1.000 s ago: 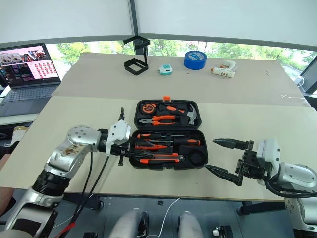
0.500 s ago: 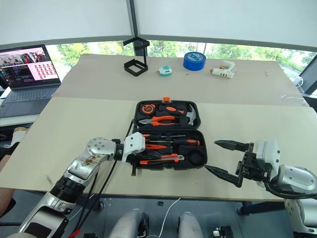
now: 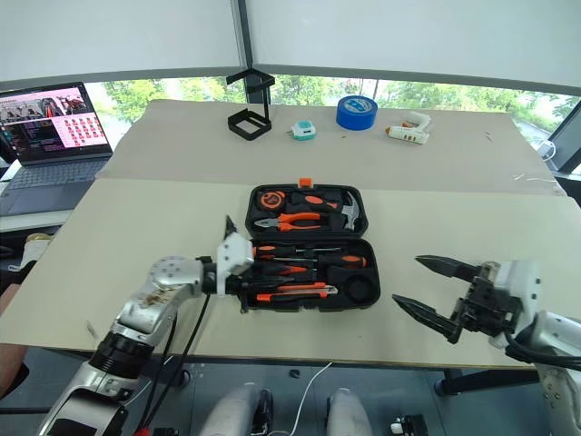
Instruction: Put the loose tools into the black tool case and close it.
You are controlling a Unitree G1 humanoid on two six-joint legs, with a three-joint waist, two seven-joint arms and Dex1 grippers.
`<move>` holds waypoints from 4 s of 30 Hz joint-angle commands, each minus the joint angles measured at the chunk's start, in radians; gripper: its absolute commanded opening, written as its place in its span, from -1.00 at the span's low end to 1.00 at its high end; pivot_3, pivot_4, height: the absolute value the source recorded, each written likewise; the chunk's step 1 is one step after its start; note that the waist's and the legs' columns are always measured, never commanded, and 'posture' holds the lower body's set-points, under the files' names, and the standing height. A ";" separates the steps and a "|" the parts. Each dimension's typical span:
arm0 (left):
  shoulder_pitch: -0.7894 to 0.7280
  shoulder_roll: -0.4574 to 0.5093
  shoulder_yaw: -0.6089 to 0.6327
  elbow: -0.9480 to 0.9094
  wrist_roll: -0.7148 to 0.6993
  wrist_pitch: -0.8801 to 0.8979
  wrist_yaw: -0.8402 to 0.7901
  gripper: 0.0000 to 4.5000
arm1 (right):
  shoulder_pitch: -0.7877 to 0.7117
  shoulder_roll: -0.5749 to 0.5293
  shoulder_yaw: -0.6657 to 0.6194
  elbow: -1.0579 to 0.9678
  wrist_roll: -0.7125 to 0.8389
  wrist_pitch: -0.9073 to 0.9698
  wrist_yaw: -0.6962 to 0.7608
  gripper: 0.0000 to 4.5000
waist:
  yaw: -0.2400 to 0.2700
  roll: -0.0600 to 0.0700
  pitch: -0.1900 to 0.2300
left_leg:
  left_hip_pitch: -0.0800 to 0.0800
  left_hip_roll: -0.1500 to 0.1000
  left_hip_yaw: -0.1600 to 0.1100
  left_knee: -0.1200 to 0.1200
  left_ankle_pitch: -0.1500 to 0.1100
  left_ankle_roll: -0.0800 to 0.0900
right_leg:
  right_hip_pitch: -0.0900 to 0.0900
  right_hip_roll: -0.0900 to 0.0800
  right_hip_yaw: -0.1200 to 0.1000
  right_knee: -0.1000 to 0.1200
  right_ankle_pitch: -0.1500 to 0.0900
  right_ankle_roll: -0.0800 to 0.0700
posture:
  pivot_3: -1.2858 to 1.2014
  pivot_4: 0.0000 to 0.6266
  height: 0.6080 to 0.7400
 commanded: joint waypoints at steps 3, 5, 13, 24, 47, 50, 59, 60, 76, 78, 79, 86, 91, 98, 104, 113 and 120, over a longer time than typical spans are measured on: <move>0.119 0.105 0.167 -0.120 -0.174 -0.015 -0.115 0.70 | 0.216 0.107 -0.253 0.126 -0.082 -0.173 -0.007 1.00 | 0.003 0.000 0.000 | 0.000 0.000 0.000 -0.001 -0.001 0.001 | 0.002 0.000 -0.001 -0.002 0.000 0.000 | 0.03 -0.52 1.00; 0.176 0.159 0.198 -0.145 -0.182 0.008 -0.121 0.98 | 0.278 0.147 -0.287 0.195 -0.123 -0.234 -0.021 1.00 | 0.004 0.000 0.000 | 0.000 0.000 0.000 -0.001 -0.001 0.001 | 0.002 0.000 -0.001 -0.003 -0.002 0.000 | 0.03 -0.52 1.00; 0.317 0.224 0.265 -0.196 -0.224 0.008 -0.127 0.98 | 0.342 0.181 -0.316 0.287 -0.198 -0.293 -0.136 1.00 | -0.009 0.006 -0.003 | 0.003 0.001 0.002 -0.002 -0.006 -0.007 | 0.000 -0.003 0.002 -0.003 -0.007 -0.009 | 0.03 -0.52 1.00; 0.226 0.148 0.112 -0.354 -0.290 0.118 -0.081 0.98 | -0.154 -0.300 0.057 0.436 -0.329 0.087 -0.119 1.00 | -0.005 0.006 -0.003 | 0.006 0.000 0.006 -0.004 -0.002 0.001 | 0.002 0.001 0.006 -0.003 -0.008 -0.007 | 0.03 -0.52 1.00; 0.231 0.148 0.081 -0.391 -0.249 0.090 -0.032 1.00 | -0.902 -0.311 0.588 1.104 -0.721 0.134 -0.014 -0.54 | -0.013 0.006 -0.003 | 0.000 -0.001 0.006 -0.002 -0.004 0.002 | -0.002 0.002 0.006 -0.003 -0.005 0.001 | 0.03 -0.52 1.00; 0.228 0.147 0.080 -0.388 -0.247 0.087 -0.029 1.00 | -0.903 -0.317 0.586 1.101 -0.719 0.127 0.003 -0.98 | -0.014 0.006 -0.003 | 0.000 -0.001 0.007 -0.002 -0.004 0.002 | -0.003 0.002 0.006 -0.003 -0.005 0.001 | 0.03 -0.52 1.00; 0.220 0.145 0.080 -0.368 -0.240 0.069 -0.033 1.00 | -0.899 -0.353 0.536 0.981 -0.634 0.029 0.189 -0.98 | -0.017 0.006 -0.003 | 0.000 -0.001 0.007 -0.002 -0.004 0.002 | -0.003 0.002 0.006 -0.002 -0.005 0.001 | 0.03 -0.52 1.00; 0.222 0.147 0.084 -0.365 -0.237 0.064 -0.035 1.00 | -0.890 -0.358 0.524 0.913 -0.590 0.053 0.251 -0.98 | -0.017 0.007 -0.003 | 0.000 -0.001 0.007 -0.002 -0.004 0.002 | -0.003 0.002 0.006 -0.002 -0.005 0.001 | 0.03 -0.52 1.00; 0.346 0.145 0.089 -0.339 -0.158 -0.043 -0.029 1.00 | -0.807 -0.243 0.725 0.023 -0.305 0.675 0.225 -0.98 | -0.002 0.006 -0.002 | -0.010 -0.002 0.003 0.001 -0.005 0.000 | -0.013 -0.003 0.002 0.000 -0.003 0.000 | 0.03 -0.52 1.00; 0.370 0.158 0.092 -0.353 -0.151 -0.034 -0.021 1.00 | -0.789 -0.243 0.783 0.028 -0.335 0.670 0.212 -0.98 | -0.002 0.006 -0.002 | -0.010 -0.002 0.003 0.002 -0.005 0.000 | -0.013 -0.003 0.002 -0.001 -0.003 0.000 | 0.03 -0.52 1.00; 0.376 0.163 0.092 -0.358 -0.147 -0.032 -0.018 1.00 | -0.775 -0.256 0.814 0.039 -0.363 0.646 0.217 -0.98 | -0.003 0.006 -0.002 | -0.010 -0.002 0.003 0.002 -0.005 0.000 | -0.013 -0.003 0.002 -0.001 -0.003 0.000 | 0.03 -0.52 1.00; 0.383 0.167 0.099 -0.378 -0.149 -0.024 0.013 1.00 | -0.779 -0.221 0.867 0.113 -0.417 0.612 0.190 -0.98 | -0.001 0.004 -0.002 | -0.009 -0.001 0.002 0.001 -0.005 0.000 | -0.011 -0.002 0.000 -0.001 -0.003 0.000 | 0.03 -0.52 1.00; 0.373 0.167 0.098 -0.373 -0.144 -0.030 0.026 1.00 | -0.811 -0.228 0.913 0.123 -0.472 0.591 0.199 -0.82 | -0.004 0.003 -0.002 | -0.009 -0.001 0.002 0.001 -0.005 0.000 | -0.011 -0.001 0.000 0.000 -0.003 0.000 | 0.03 -0.52 1.00; 0.376 0.175 0.137 -0.375 -0.147 -0.014 0.076 1.00 | -0.828 -0.259 0.763 0.129 -0.293 0.566 0.370 0.09 | -0.003 0.003 -0.002 | -0.009 -0.001 0.002 0.001 -0.005 0.000 | -0.011 -0.001 -0.001 0.000 -0.003 0.000 | 0.03 -0.52 1.00; 0.351 0.162 0.253 -0.302 -0.152 0.124 0.292 0.89 | -0.882 -0.235 0.606 0.473 -0.313 0.336 0.333 0.10 | -0.004 0.002 -0.001 | -0.009 -0.001 0.002 0.002 -0.005 0.000 | -0.010 -0.001 -0.001 0.000 -0.003 0.000 | 0.03 -0.52 1.00; 0.151 0.028 0.243 -0.038 -0.044 0.211 0.553 -0.41 | -1.039 0.000 0.656 0.988 -0.615 -0.265 0.002 -1.00 | -0.009 0.001 -0.001 | -0.009 -0.002 0.003 0.001 -0.003 -0.003 | -0.012 0.003 0.000 0.002 -0.002 0.001 | 0.03 -0.52 1.00; 0.019 -0.030 0.085 0.092 0.034 0.240 0.494 -0.97 | -1.130 0.140 0.699 1.219 -0.705 -0.406 -0.041 -1.00 | -0.015 0.001 0.000 | -0.009 -0.002 0.003 0.001 -0.002 -0.005 | -0.011 0.003 0.000 0.001 -0.002 0.001 | 0.03 -0.52 1.00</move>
